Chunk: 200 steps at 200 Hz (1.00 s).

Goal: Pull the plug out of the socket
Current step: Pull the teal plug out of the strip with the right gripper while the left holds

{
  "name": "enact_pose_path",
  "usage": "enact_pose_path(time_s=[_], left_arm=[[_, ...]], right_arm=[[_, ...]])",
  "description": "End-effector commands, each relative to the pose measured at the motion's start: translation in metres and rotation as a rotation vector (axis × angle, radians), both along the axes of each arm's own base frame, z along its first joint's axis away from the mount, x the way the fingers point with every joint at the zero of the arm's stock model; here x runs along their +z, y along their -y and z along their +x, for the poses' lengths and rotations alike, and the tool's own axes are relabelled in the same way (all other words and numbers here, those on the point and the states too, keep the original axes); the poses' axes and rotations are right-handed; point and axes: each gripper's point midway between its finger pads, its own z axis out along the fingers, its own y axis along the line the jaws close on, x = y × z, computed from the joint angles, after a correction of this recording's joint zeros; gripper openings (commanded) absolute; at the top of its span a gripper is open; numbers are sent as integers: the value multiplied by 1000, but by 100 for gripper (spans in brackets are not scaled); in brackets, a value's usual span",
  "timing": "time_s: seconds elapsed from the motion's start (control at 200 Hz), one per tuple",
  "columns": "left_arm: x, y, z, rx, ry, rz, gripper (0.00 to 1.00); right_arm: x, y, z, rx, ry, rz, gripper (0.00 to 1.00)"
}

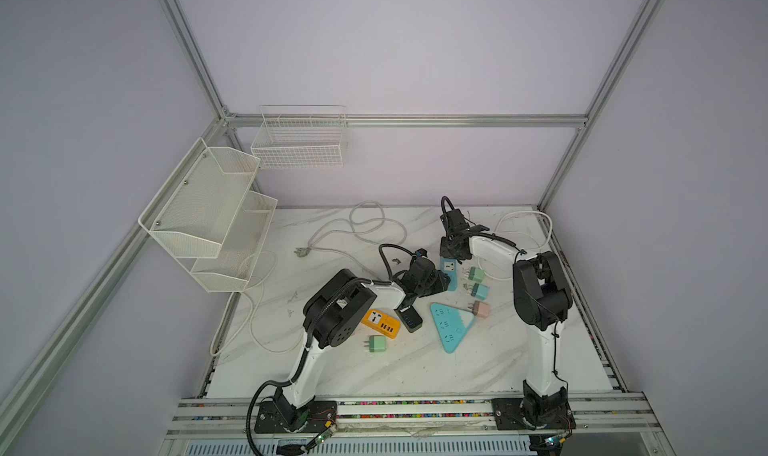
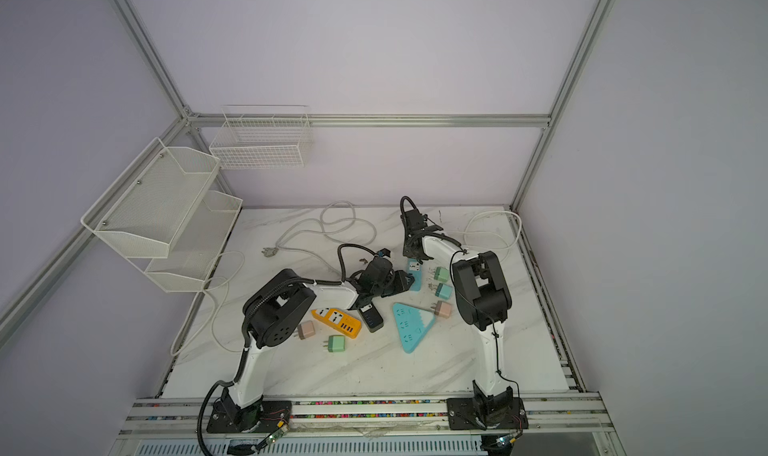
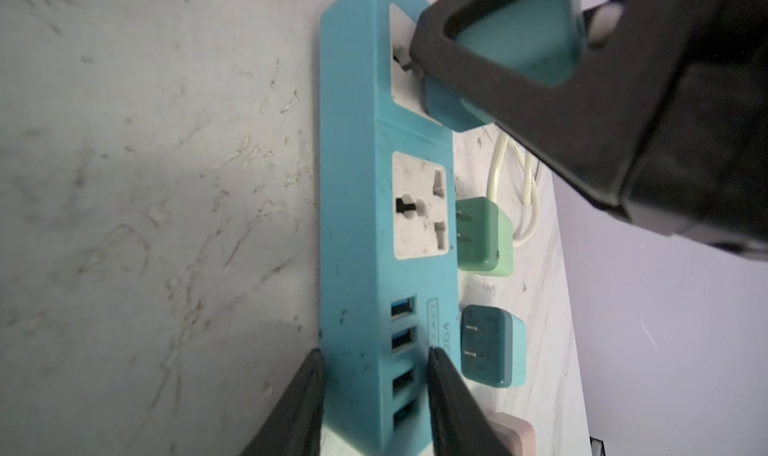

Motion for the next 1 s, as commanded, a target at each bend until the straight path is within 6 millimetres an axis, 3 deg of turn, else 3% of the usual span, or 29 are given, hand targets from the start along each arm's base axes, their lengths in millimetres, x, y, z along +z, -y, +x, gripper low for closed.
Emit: enact_pose_path(time_s=[0.0, 0.335, 0.525, 0.645, 0.765, 0.995], left_arm=[[-88, -37, -49, -21, -233, 221, 38], [-92, -30, -51, -36, -262, 196, 32], [-98, -32, -55, -35, -277, 191, 29], [-95, -32, -53, -32, -270, 201, 28], [-93, -34, -54, -31, -269, 206, 28], [-95, -32, -55, -36, -282, 210, 28]], right_arm=[[33, 3, 7, -26, 73, 29, 21], [25, -23, 0, 34, 67, 47, 19], [25, -3, 1, -1, 63, -20, 19], [28, -18, -1, 15, 77, -8, 19], [28, -20, -4, 22, 67, 10, 19], [45, 4, 0, -10, 110, 33, 19]])
